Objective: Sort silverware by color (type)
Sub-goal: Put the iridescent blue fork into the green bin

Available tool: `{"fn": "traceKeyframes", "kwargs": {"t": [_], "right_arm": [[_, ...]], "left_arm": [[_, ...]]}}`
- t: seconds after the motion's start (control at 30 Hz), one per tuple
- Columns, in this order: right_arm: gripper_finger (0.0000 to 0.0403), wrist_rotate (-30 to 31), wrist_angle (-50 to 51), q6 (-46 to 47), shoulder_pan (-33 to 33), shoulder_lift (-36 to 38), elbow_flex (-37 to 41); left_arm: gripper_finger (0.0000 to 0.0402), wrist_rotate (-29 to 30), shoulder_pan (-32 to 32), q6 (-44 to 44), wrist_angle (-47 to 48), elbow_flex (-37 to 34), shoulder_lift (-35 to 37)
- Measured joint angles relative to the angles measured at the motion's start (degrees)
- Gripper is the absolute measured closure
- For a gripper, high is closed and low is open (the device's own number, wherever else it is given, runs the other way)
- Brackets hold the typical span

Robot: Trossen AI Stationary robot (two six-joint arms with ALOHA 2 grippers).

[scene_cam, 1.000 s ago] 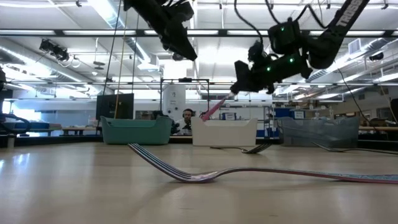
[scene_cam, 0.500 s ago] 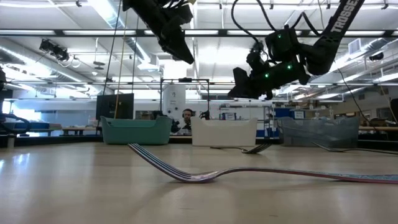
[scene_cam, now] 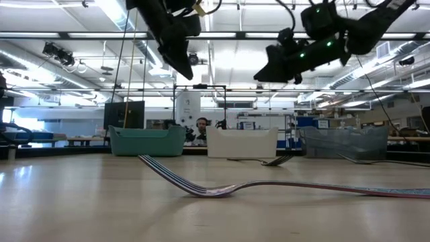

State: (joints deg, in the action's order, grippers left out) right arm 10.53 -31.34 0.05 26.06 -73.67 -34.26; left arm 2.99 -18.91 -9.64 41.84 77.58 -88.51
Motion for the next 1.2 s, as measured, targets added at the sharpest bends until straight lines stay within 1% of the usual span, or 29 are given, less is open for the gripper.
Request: {"fn": "traceKeyframes", "kwargs": {"t": [0.1,0.17,0.2,0.4,0.53,0.7,0.8,0.9,1.2], "right_arm": [[0.0283,-0.14,9.71,0.28,-1.73,5.28,0.0],[0.0284,-0.14,16.99,0.61,-2.8,8.7,0.0],[0.0284,-0.14,20.85,1.91,-3.23,10.41,0.0],[0.0284,-0.49,42.61,16.05,-5.22,18.22,0.0],[0.0284,-4.05,56.51,24.35,-6.36,19.96,0.0],[0.0284,-8.04,70.58,33.95,-8.95,18.44,0.0],[0.0285,-8.79,76.23,38.31,-11.26,17.05,0.0],[0.0285,-9.17,79.03,41.68,-14.03,15.62,0.0],[0.0285,-8.93,79.11,47.2,-21.25,9.72,0.51]], "left_arm": [[0.0283,-1.27,1.63,0.03,1.39,0.0,0.0],[0.0283,-1.36,2.93,-0.04,0.73,-0.27,0.0],[0.0283,-1.47,3.51,-0.26,0.78,-0.35,0.0],[0.0283,-1.39,5.89,-0.57,-0.55,-0.37,-0.02],[0.0283,-1.4,6.44,-3.27,-0.98,-0.37,-0.02],[0.0283,-1.3,6.01,-4.56,-1.53,-0.37,-0.02],[0.0283,-1.3,5.46,-4.58,-1.58,-0.37,-0.02],[0.0283,-1.29,5.09,-4.61,-1.58,-0.39,-0.02],[0.0283,-1.31,4.82,-4.69,-1.59,-0.39,-0.02]]}}
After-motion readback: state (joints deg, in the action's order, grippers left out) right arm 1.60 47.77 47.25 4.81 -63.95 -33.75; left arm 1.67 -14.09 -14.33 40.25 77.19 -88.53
